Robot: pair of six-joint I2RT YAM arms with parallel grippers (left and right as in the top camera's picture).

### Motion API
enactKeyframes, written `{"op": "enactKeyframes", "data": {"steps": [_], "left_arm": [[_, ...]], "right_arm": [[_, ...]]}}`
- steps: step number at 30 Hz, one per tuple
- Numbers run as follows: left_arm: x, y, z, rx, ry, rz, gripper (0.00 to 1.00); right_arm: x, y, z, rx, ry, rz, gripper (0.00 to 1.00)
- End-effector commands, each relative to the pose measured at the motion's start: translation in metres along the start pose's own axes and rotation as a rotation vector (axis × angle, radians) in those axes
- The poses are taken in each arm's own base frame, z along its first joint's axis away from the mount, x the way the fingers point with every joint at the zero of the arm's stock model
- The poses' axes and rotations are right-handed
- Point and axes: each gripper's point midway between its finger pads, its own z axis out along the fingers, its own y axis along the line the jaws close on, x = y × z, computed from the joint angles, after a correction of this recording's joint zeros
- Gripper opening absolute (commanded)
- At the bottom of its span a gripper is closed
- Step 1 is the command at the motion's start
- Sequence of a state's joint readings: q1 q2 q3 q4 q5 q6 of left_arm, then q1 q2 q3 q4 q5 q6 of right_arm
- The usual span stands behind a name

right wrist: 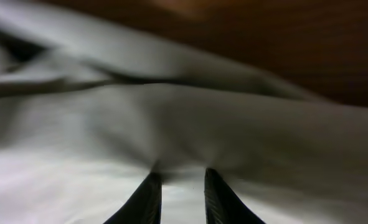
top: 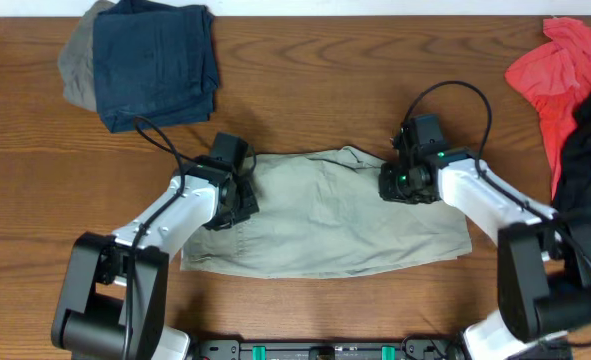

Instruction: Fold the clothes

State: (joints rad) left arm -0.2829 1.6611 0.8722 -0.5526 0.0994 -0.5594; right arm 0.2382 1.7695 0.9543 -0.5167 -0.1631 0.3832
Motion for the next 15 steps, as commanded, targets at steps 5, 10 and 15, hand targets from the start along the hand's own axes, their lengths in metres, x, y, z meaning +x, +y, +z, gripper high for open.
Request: {"op": "enactKeyframes", "data": {"steps": [5, 10, 15], "left_arm": [[-0.016, 0.065, 0.014, -0.201, 0.001, -0.072, 0.10], [-0.018, 0.095, 0.009, -0.235, 0.034, -0.173, 0.06], [-0.023, 0.090, -0.014, -0.164, 0.051, -0.221, 0.06]], "right_arm": [[-0.001, -0.067, 0.025, 0.163, 0.042, 0.183, 0.06], [-0.007, -0.093, 0.016, 0.170, 0.028, 0.307, 0.01], [-0.021, -0.095, -0.012, 0.130, -0.034, 0.317, 0.04]]}}
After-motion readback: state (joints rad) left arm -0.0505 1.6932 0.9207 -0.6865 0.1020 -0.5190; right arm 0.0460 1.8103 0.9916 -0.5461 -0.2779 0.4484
